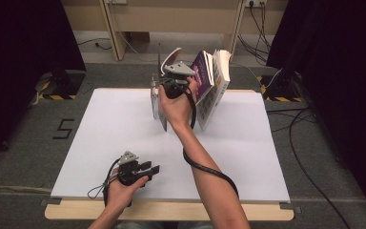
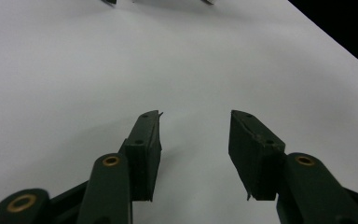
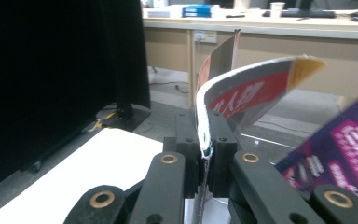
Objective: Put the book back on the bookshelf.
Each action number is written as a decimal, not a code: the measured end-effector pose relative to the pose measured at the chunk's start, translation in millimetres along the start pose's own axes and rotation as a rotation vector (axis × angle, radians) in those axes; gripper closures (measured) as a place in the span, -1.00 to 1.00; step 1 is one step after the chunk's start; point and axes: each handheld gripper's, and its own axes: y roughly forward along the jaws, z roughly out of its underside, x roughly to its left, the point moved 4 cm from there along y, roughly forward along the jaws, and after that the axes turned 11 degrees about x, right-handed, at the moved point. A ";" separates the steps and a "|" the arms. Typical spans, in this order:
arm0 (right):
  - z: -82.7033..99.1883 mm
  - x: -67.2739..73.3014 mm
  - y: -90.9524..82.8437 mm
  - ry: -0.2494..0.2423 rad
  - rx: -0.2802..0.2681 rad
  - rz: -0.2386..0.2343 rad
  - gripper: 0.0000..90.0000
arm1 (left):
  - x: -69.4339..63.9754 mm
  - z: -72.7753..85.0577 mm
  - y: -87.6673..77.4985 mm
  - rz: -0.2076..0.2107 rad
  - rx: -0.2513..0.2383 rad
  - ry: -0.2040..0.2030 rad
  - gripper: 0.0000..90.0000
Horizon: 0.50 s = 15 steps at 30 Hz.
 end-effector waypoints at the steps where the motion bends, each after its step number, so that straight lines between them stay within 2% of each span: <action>1: -0.5 2.3 0.9 -0.006 0.001 -0.007 0.90 | -0.1 0.0 0.0 0.001 -0.001 -0.001 0.18; 11: 1.4 10.4 2.3 -0.013 -0.011 -0.046 0.84 | 0.3 -0.2 -0.3 0.000 -0.002 -0.001 0.18; 15: 3.8 12.2 2.4 -0.005 -0.007 -0.071 0.70 | -0.2 -0.2 0.2 0.000 -0.001 -0.001 0.18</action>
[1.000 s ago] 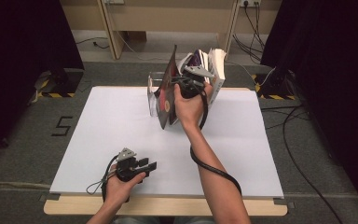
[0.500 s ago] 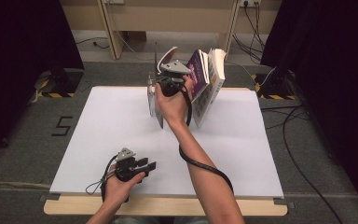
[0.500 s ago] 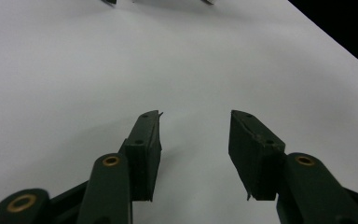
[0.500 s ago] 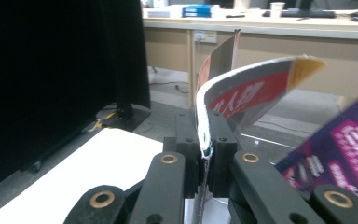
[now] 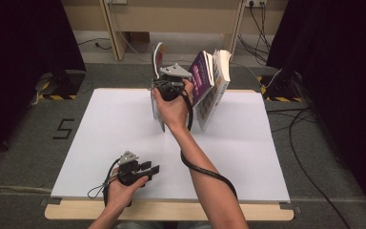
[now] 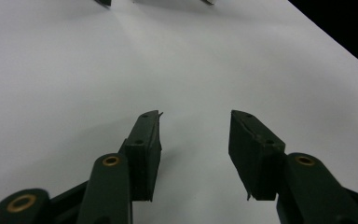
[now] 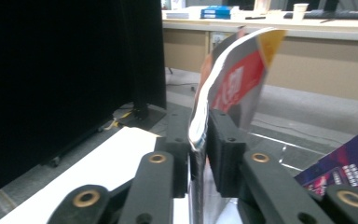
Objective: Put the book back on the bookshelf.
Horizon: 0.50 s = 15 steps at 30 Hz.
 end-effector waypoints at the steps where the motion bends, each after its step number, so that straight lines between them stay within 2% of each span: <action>1: 0.8 0.6 0.5 0.004 0.005 -0.007 0.66 | 0.1 0.0 0.0 -0.001 0.001 0.002 0.18; 7: 4.7 6.8 3.6 0.001 0.021 -0.040 0.54 | 0.1 -0.2 -0.1 0.000 -0.001 0.001 0.18; 15: 2.9 14.6 2.6 -0.014 0.011 -0.060 0.44 | 0.8 -0.7 -0.8 -0.002 -0.003 0.001 0.18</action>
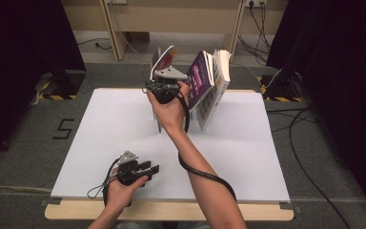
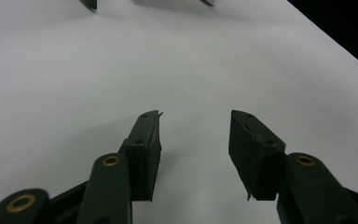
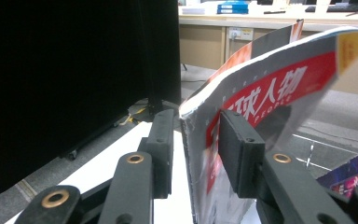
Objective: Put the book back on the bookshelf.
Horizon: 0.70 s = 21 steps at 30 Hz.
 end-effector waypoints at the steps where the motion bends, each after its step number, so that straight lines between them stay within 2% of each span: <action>1: -0.6 0.6 0.0 0.000 -0.003 -0.007 0.42 | -0.2 -0.3 -0.2 -0.001 -0.001 0.001 0.17; 16: 3.5 5.0 0.5 -0.019 0.019 -0.091 0.30 | -0.6 -0.3 0.3 0.000 0.000 0.004 0.16; 21: 6.0 2.1 -2.5 -0.011 0.022 -0.095 0.26 | -0.8 0.1 1.5 0.001 0.004 0.004 0.16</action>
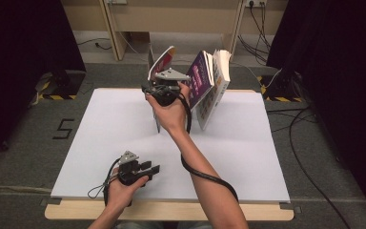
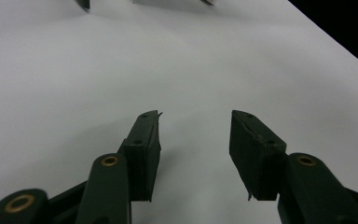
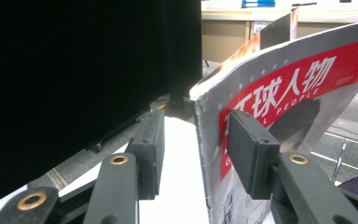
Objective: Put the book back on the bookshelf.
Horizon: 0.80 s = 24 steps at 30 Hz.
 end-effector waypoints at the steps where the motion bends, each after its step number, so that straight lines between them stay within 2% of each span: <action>1: 0.4 0.2 -0.7 -0.004 0.000 -0.002 0.25 | -0.7 -0.2 0.1 0.001 -0.001 -0.001 0.16; 14: 4.6 -3.1 -8.4 0.005 -0.008 0.006 0.20 | 0.2 -0.4 -0.1 -0.001 -0.003 -0.003 0.16; 24: 6.3 -14.3 -17.8 0.032 -0.016 0.014 0.19 | -0.1 -0.5 -0.9 0.000 -0.003 0.000 0.16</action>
